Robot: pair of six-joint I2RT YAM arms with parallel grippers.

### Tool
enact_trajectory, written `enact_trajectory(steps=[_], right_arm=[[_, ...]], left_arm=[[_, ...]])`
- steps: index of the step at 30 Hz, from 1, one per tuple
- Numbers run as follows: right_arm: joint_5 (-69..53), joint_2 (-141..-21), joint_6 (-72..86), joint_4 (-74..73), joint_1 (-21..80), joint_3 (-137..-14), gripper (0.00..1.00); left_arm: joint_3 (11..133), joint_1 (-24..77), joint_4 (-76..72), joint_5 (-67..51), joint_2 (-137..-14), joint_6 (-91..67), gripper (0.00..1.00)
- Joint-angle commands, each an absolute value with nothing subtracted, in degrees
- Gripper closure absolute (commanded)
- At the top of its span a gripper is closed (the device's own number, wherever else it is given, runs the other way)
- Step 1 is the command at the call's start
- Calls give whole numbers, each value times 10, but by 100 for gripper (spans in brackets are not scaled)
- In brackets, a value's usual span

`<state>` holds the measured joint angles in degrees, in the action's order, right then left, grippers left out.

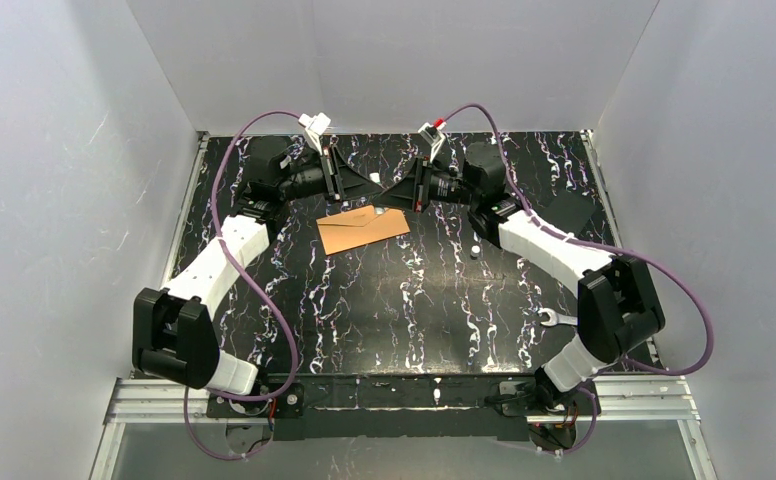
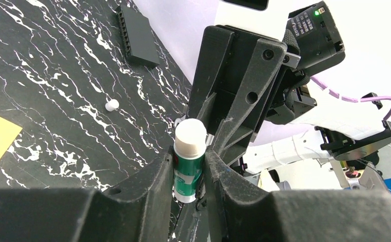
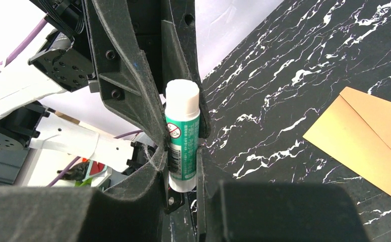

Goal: Place the letter into the envelope and seal it

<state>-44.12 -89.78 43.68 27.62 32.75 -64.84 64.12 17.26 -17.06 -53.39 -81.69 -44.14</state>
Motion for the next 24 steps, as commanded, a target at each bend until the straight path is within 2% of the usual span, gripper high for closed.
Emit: enact_trajectory(steps=[1, 6, 9, 11, 12, 14, 17, 19, 24], right_arm=[[-449, -909, 459, 352, 331, -678, 84], [-461, -909, 459, 362, 334, -674, 83], [-460, -906, 457, 361, 334, -669, 80], [-447, -899, 454, 360, 334, -664, 77], [-433, -895, 448, 354, 334, -659, 71], [-387, -878, 435, 332, 334, -643, 51], [-330, -854, 457, 347, 334, -606, 33], [-307, -841, 511, 402, 334, -573, 31], [-217, -812, 694, 652, 338, -461, 30]], left_arm=[[630, 178, -194, -559, -803, -447, 75], [632, 179, -218, -560, -811, -473, 80], [636, 179, -242, -566, -821, -498, 98], [636, 179, -258, -568, -823, -516, 100], [634, 179, -265, -563, -821, -520, 100], [631, 179, -271, -544, -814, -521, 100], [637, 179, -274, -516, -808, -524, 100], [646, 179, -276, -496, -808, -532, 100], [672, 179, -304, -471, -813, -559, 100]])
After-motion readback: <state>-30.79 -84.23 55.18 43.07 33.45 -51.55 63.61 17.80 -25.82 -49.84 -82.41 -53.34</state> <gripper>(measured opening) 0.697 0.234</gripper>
